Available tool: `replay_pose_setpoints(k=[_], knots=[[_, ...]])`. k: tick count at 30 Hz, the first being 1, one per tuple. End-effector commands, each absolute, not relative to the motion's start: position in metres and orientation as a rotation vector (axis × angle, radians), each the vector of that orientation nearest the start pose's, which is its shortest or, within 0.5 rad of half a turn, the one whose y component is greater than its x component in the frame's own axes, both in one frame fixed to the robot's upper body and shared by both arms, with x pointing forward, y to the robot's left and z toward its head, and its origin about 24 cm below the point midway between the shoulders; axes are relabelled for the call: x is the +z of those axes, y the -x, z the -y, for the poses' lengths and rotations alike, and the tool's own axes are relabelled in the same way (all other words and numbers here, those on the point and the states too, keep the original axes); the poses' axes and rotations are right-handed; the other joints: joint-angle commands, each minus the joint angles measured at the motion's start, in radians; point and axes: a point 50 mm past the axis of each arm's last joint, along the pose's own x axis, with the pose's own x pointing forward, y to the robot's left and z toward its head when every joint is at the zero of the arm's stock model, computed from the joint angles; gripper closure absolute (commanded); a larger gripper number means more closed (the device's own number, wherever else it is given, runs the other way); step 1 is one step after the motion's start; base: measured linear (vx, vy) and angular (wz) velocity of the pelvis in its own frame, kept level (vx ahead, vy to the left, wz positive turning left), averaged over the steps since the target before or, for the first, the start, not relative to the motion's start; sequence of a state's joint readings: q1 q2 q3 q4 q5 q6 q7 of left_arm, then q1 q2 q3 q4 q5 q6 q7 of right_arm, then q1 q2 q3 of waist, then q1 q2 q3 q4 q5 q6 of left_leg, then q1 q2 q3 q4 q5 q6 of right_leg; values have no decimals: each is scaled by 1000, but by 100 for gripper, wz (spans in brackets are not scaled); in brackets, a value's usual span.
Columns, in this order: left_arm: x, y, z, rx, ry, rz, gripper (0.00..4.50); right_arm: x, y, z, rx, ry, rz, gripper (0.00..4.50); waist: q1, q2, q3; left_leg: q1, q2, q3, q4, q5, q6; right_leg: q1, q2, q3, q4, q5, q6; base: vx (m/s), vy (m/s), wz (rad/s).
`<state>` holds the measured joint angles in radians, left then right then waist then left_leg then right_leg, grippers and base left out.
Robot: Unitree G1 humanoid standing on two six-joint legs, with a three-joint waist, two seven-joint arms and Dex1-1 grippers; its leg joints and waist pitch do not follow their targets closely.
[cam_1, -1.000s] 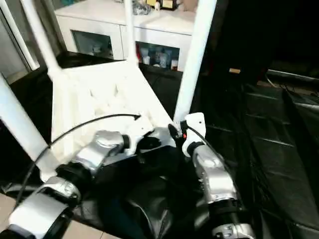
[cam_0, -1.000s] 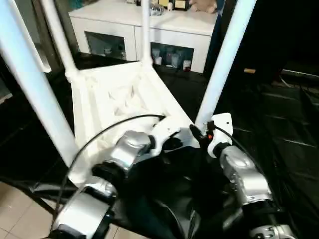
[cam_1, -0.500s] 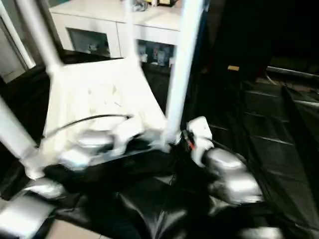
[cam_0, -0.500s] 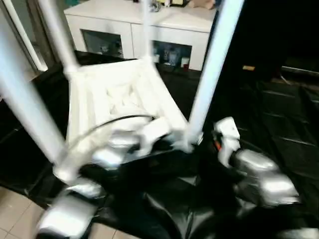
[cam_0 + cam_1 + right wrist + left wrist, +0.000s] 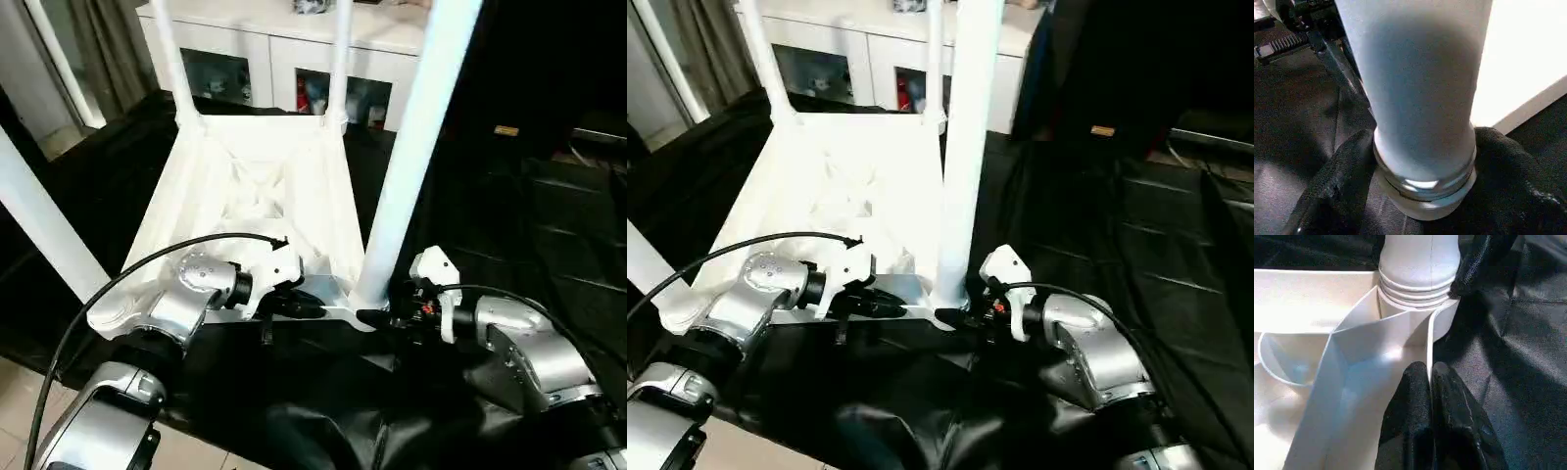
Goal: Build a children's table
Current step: Rotate leg to tighten
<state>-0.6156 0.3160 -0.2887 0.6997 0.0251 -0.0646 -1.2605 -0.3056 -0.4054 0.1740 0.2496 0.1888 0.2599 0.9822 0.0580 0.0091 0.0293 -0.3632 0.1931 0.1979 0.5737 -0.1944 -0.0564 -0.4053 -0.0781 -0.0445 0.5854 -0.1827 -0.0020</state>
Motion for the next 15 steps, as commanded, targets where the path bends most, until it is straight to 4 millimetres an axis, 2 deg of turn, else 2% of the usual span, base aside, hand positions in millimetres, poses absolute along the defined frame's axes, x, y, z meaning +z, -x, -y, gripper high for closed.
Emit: replay_pose_setpoints(k=[1, 5, 15], knots=[[40, -308, -112, -1486, -384, -381, 450, 44, -277, 145, 1144, 99, -350, 129, 1, -10, -50, 9, 41, -12, -57, -150, 66, 54, -60, 35, -50, -100, -252, 0, 0, 0], [40, -308, -112, -1485, -380, -380, 450, 44, -277, 145, 1148, 92, -351, 163, 3, -10, -52, 9, 40, -11, -53, -117, 77, 55, -59, 35, -44, -50, -259, 0, 0, 0], [38, -305, -111, -1486, -370, -383, 450, 42, -272, 143, 1159, 73, -342, 176, 4, -13, -53, 9, 40, -10, -51, -117, 87, 55, -58, 34, -44, -53, -263, 0, 0, 0]])
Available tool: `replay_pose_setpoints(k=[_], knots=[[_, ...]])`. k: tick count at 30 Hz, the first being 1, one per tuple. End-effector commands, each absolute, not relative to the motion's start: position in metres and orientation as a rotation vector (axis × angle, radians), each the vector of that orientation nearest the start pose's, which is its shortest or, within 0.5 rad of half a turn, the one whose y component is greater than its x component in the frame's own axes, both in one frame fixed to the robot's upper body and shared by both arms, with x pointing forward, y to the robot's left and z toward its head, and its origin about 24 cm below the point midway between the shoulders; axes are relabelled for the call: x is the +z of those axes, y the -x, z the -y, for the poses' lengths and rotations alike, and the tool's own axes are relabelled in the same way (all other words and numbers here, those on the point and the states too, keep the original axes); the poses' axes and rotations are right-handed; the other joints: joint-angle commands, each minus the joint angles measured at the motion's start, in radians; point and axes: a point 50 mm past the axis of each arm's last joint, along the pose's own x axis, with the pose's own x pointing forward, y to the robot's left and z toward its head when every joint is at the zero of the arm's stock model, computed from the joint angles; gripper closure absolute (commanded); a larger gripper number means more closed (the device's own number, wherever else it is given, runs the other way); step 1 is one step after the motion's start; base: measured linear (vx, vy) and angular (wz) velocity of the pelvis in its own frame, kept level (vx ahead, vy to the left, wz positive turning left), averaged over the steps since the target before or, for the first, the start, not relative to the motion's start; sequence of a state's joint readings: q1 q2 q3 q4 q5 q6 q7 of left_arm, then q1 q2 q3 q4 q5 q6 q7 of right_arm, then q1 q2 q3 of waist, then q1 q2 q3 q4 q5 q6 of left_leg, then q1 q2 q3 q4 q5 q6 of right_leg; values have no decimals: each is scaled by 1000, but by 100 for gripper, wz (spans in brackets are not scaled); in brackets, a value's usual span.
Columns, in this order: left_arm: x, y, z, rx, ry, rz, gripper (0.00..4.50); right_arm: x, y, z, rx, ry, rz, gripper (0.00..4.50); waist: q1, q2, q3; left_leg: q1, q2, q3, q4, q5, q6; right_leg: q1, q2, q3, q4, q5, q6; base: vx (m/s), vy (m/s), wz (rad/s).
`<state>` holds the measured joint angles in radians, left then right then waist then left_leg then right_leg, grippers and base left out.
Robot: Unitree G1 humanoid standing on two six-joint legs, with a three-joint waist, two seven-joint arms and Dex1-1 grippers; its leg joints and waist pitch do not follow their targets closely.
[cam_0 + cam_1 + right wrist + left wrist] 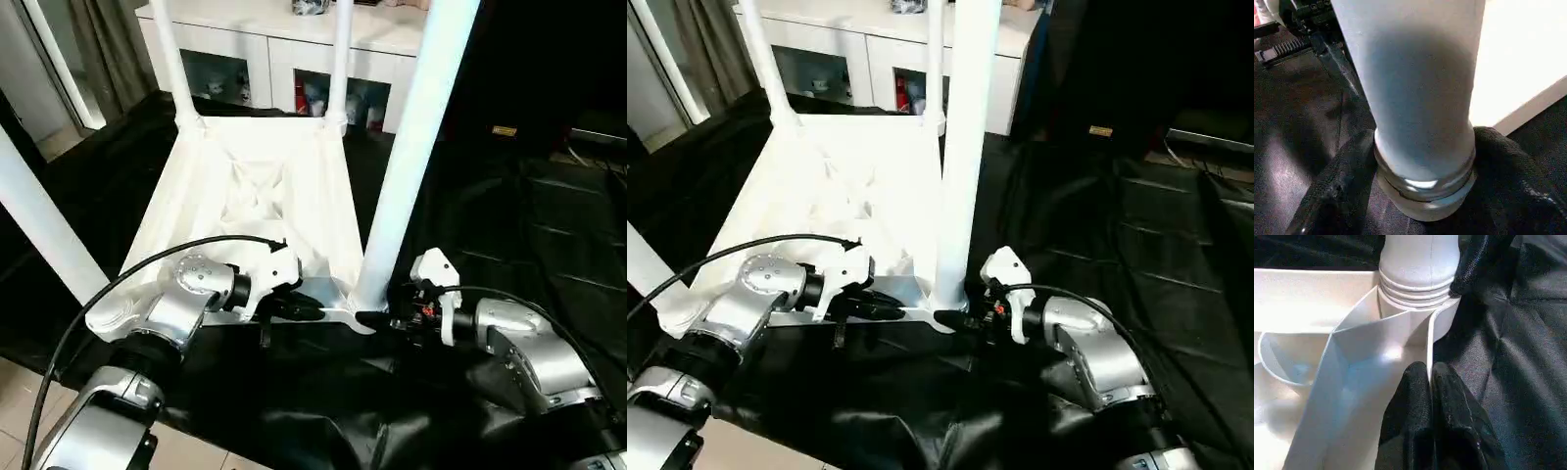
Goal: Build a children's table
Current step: Rotate leg to tighten
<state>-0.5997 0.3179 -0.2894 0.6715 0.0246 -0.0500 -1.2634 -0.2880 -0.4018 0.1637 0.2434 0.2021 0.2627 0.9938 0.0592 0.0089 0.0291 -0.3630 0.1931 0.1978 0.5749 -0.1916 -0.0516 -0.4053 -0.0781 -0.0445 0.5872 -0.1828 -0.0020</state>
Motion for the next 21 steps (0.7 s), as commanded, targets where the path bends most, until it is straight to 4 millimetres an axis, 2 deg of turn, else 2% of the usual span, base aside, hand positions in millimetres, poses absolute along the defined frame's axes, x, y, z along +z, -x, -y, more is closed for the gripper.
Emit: replay_pose_setpoints(k=[1, 7, 9, 11, 13, 14, 18, 19, 21], knots=[[38, -305, -111, -1486, -370, -383, 450, 42, -272, 143, 1159, 72, -341, 176, 3, -13, -52, 8, 40, -10, -52, -122, 82, 55, -58, 35, -45, -55, -263, 0, 0, 0], [36, -308, -108, -1413, -365, -365, 450, 39, -273, 141, 1087, 66, -311, 176, -1, -10, -47, 9, 39, -13, -55, -174, 55, 50, -60, 37, -56, -160, -234, 0, 0, 0], [35, -313, -104, -1342, -352, -361, 450, 36, -277, 141, 995, 66, -300, 176, -5, -11, -45, 10, 37, -14, -58, -193, 40, 47, -58, 38, -61, -196, -224, 0, 0, 0], [33, -319, -99, -1263, -354, -374, 450, 31, -285, 140, 850, 52, -287, 177, -14, -14, -42, 11, 33, -16, -61, -234, 16, 45, -59, 39, -70, -284, -198, 0, 0, 0], [30, -323, -95, -1204, -360, -386, 450, 26, -288, 139, 744, 32, -289, 177, -18, -12, -40, 12, 31, -17, -63, -253, 6, 42, -58, 39, -75, -325, -186, 0, 0, 0], [29, -330, -87, -1107, -365, -390, 450, 19, -292, 136, 584, -13, -297, 177, -27, -13, -40, 10, 28, -20, -65, -262, -8, 43, -57, 39, -79, -368, -161, 0, 0, 0], [28, -335, -73, -1038, -366, -390, 450, 12, -294, 128, 464, -27, -314, 177, -28, -13, -40, 15, 28, -21, -66, -275, -5, 37, -55, 40, -84, -369, -151, 0, 0, 0], [28, -335, -67, -1027, -369, -389, 450, 11, -294, 123, 442, -25, -318, 177, -28, -13, -41, 14, 28, -21, -66, -273, -4, 39, -56, 40, -84, -363, -152, 0, 0, 0], [27, -335, -57, -1019, -388, -381, 450, 9, -295, 112, 419, -19, -316, 177, -27, -12, -42, 13, 29, -21, -66, -265, 3, 38, -56, 41, -82, -326, -159, 0, 0, 0]])
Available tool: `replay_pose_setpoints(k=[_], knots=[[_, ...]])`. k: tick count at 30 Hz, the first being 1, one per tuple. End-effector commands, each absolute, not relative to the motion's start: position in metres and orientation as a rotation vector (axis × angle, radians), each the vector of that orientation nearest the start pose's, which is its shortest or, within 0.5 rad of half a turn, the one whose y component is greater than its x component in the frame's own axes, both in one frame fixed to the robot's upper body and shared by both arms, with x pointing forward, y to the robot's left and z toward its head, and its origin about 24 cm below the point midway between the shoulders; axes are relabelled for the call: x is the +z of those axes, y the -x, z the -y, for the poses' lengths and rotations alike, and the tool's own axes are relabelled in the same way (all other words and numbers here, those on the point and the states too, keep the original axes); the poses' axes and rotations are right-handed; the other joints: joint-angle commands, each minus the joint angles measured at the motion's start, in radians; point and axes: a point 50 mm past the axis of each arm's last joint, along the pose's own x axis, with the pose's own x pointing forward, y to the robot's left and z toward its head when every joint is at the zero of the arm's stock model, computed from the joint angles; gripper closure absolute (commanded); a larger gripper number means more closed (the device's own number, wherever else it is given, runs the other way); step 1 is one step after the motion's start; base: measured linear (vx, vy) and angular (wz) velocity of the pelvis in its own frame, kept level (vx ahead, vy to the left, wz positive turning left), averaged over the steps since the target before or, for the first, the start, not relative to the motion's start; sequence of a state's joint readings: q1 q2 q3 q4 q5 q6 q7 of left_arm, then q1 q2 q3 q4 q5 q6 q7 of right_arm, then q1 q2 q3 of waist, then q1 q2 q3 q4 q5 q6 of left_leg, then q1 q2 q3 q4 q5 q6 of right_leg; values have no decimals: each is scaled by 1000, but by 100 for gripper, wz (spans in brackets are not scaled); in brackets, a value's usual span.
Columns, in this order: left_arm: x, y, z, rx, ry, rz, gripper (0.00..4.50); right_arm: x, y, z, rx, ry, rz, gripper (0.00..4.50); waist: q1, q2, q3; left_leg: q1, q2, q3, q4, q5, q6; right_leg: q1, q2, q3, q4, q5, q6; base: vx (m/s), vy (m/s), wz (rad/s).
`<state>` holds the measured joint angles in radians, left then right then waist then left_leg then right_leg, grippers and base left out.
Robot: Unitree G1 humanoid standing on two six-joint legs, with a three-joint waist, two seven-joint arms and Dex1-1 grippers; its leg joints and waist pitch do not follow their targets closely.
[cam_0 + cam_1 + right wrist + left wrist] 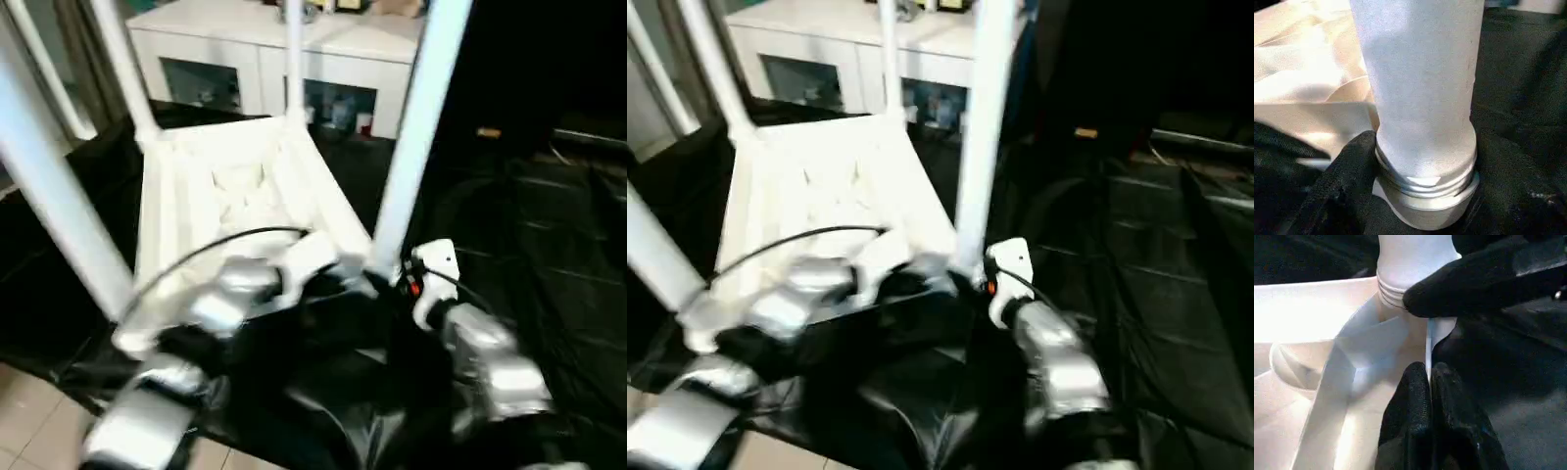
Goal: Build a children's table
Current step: Rotate leg to tighten
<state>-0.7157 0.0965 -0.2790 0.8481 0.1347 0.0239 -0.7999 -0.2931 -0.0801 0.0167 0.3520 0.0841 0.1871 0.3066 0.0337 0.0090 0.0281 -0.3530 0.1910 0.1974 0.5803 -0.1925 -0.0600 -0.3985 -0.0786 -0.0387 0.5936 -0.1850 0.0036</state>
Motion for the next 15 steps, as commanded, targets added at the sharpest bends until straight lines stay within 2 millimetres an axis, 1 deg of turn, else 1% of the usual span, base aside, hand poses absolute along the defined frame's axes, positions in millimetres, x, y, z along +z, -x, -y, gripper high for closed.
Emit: replay_pose_setpoints(k=[1, 2, 4, 5, 6, 7, 8, 10, 11, 12, 13, 14, 15], knots=[[27, -335, -57, -1019, -388, -381, 450, 9, -295, 111, 419, -19, -316, 177, -1, -13, -42, 2, 30, -20, -71, -258, 15, 34, -55, 35, -87, -307, -169, 0, 0, 0], [26, -333, -52, -1033, -401, -373, 450, 8, -294, 103, 445, 1, -307, 177, 0, -14, -42, 1, 30, -19, -70, -248, 23, 36, -56, 35, -86, -290, -171, 0, 0, 0], [26, -332, -50, -1047, -401, -369, 450, 8, -294, 99, 464, 20, -298, 177, 0, -13, -42, 1, 30, -18, -70, -248, 29, 35, -56, 36, -87, -286, -173, 0, 0, 0], [27, -332, -50, -1070, -397, -353, 450, 11, -294, 101, 463, 4, -279, 177, 0, -20, -41, -1, 29, -18, -71, -251, 35, 37, -56, 34, -88, -297, -169, 0, 0, 0], [28, -331, -50, -1081, -397, -343, 450, 12, -295, 103, 456, -16, -268, 122, 1, -18, -40, -1, 29, -19, -71, -254, 36, 37, -58, 35, -88, -309, -167, 0, 0, 0], [29, -331, -51, -1095, -392, -334, 450, 14, -296, 106, 457, -21, -257, 122, 1, -16, -40, 0, 30, -19, -72, -260, 37, 36, -58, 35, -90, -326, -163, 0, 0, 0], [31, -329, -53, -1132, -383, -308, 450, 19, -298, 115, 467, -21, -229, 108, 1, -19, -40, -1, 31, -21, -73, -263, 42, 37, -58, 34, -90, -334, -160, 0, 0, 0], [32, -327, -57, -1166, -372, -296, 450, 25, -299, 122, 512, -1, -206, 91, 3, -18, -42, -3, 32, -21, -72, -255, 44, 38, -59, 35, -87, -316, -162, 0, 0, 0], [32, -326, -62, -1187, -377, -298, 450, 30, -300, 128, 563, 1, -196, 91, 3, -17, -43, -3, 33, -19, -70, -239, 54, 40, -58, 35, -84, -275, -174, 0, 0, 0], [32, -326, -62, -1190, -378, -298, 450, 30, -300, 128, 568, 1, -196, 79, 4, -17, -43, -3, 33, -19, -69, -233, 57, 42, -58, 34, -83, -263, -179, 0, 0, 0], [32, -324, -65, -1215, -382, -291, 450, 34, -300, 133, 612, 6, -196, 65, 3, -19, -43, -6, 31, -17, -68, -226, 66, 42, -57, 34, -82, -252, -184, 0, 0, 0], [32, -321, -71, -1253, -376, -296, 450, 39, -298, 141, 707, 48, -203, 65, 6, -19, -43, -7, 32, -18, -67, -216, 73, 45, -59, 33, -81, -249, -190, 0, 0, 0], [32, -320, -73, -1268, -377, -294, 450, 41, -298, 143, 740, 64, -207, 65, 6, -20, -43, -7, 33, -17, -66, -212, 78, 45, -58, 33, -80, -245, -192, 0, 0, 0]])
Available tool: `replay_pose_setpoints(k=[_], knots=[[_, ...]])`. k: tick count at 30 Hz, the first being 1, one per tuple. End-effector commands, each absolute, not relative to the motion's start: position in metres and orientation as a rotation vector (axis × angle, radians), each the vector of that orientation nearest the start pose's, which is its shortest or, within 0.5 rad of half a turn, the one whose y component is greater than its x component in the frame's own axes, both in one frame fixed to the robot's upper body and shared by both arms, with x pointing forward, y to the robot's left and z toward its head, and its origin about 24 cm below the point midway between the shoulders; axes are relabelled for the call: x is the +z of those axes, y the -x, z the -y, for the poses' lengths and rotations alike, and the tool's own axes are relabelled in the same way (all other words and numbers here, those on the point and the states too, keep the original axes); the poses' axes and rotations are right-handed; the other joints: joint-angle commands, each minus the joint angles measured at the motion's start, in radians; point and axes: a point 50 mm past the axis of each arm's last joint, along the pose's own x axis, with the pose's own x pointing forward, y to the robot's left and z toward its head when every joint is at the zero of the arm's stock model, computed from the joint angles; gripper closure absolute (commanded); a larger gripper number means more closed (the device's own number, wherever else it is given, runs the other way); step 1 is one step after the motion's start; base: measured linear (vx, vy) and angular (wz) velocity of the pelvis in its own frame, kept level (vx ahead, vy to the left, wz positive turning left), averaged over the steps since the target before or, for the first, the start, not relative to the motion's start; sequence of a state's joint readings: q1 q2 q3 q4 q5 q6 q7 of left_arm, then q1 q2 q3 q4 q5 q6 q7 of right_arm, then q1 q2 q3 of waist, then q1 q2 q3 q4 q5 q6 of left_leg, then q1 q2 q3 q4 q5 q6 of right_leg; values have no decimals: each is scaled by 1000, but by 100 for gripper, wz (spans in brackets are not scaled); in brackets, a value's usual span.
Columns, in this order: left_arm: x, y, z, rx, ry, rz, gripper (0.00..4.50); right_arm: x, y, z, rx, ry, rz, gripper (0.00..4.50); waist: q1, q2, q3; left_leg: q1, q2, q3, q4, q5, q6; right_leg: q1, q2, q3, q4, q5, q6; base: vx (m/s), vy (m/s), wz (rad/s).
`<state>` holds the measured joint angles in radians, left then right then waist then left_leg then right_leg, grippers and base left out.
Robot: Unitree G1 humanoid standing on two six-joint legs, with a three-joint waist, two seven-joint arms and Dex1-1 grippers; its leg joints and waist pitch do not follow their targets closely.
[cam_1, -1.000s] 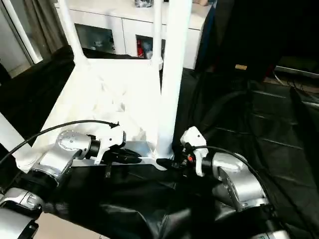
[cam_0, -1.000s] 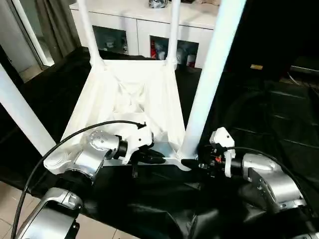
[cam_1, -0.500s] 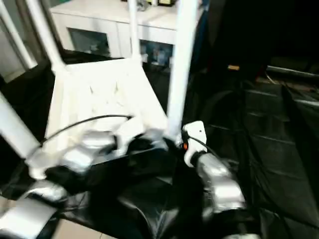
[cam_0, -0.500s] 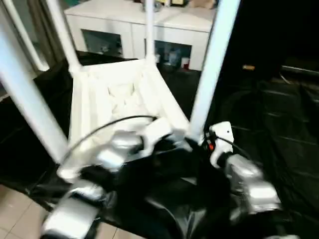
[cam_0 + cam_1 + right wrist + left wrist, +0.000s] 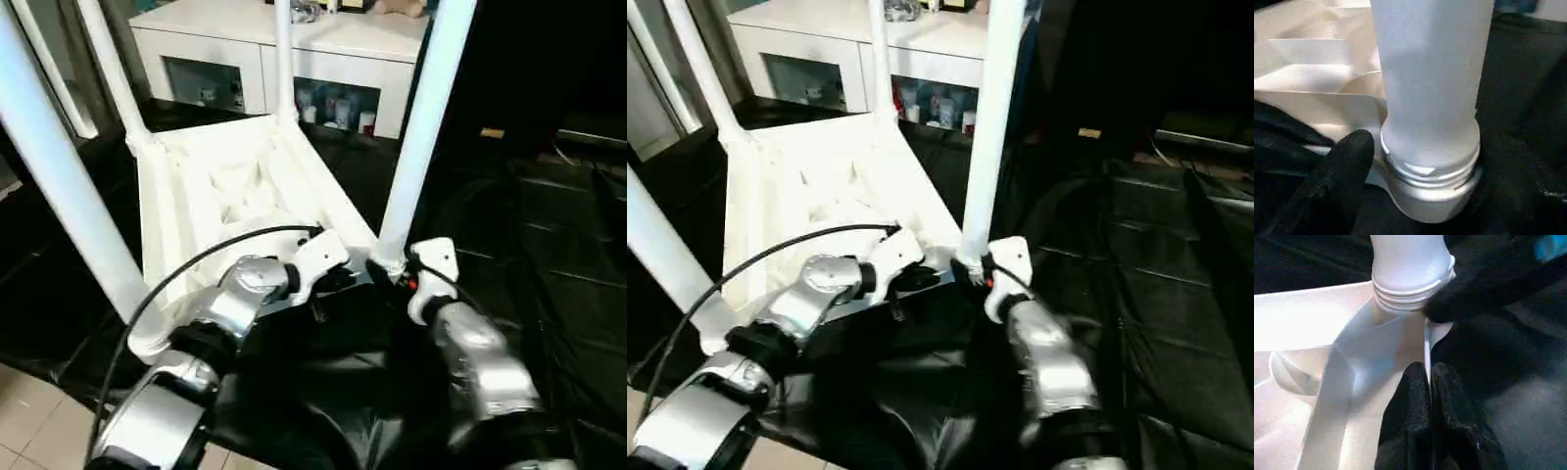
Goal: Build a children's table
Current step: Rotate leg to tighten
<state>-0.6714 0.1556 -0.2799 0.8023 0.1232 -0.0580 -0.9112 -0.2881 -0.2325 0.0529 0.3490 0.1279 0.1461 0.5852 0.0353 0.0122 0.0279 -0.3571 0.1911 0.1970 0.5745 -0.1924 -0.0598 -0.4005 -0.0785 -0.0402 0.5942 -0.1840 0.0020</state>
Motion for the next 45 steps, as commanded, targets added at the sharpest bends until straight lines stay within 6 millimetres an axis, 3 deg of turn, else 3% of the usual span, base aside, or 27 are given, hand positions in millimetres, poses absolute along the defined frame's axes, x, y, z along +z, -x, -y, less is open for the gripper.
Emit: replay_pose_setpoints(k=[1, 5, 11, 17, 35, 39, 42, 44, 45], knots=[[33, -318, -75, -1298, -374, -287, 450, 44, -295, 147, 800, 97, -212, 65, 4, -23, -42, -4, 33, -17, -60, -214, 83, 47, -57, 34, -81, -250, -191, 0, 0, 0], [35, -309, -86, -1419, -361, -298, 450, 54, -289, 156, 971, 155, -212, 65, 10, -23, -41, -2, 39, -17, -60, -213, 86, 44, -61, 35, -80, -276, -194, 0, 0, 0], [36, -302, -96, -1496, -358, -314, 450, 55, -285, 156, 1088, 180, -235, 65, 14, -20, -43, 2, 42, -13, -59, -196, 85, 41, -58, 35, -71, -203, -229, 0, 0, 0], [36, -302, -103, -1478, -359, -324, 450, 49, -280, 153, 1159, 211, -280, 65, 19, -27, -42, 2, 41, -13, -60, -197, 74, 41, -60, 35, -71, -231, -214, 0, 0, 0], [38, -303, -107, -1470, -357, -334, 450, 47, -281, 151, 1160, 168, -284, 199, 22, -26, -44, 2, 39, -12, -57, -174, 75, 44, -58, 35, -67, -197, -221, 0, 0, 0], [34, -313, -103, -1317, -349, -363, 450, 31, -289, 154, 920, 137, -304, 202, 16, -22, -42, 1, 36, -13, -59, -187, 61, 41, -57, 34, -70, -213, -223, 0, 0, 0], [31, -323, -97, -1182, -350, -378, 450, 18, -293, 152, 720, 93, -319, 203, 4, -23, -38, 4, 34, -18, -64, -248, 23, 39, -59, 33, -83, -345, -185, 0, 0, 0], [28, -331, -87, -1054, -350, -399, 450, 7, -294, 146, 529, 15, -340, 203, -6, -19, -34, 11, 32, -18, -67, -291, 7, 26, -55, 36, -92, -399, -164, 0, 0, 0], [26, -335, -78, -988, -344, -408, 450, 1, -294, 140, 420, -27, -359, 203, -6, -23, -36, 10, 31, -22, -70, -297, -4, 32, -56, 34, -94, -424, -149, 0, 0, 0]])
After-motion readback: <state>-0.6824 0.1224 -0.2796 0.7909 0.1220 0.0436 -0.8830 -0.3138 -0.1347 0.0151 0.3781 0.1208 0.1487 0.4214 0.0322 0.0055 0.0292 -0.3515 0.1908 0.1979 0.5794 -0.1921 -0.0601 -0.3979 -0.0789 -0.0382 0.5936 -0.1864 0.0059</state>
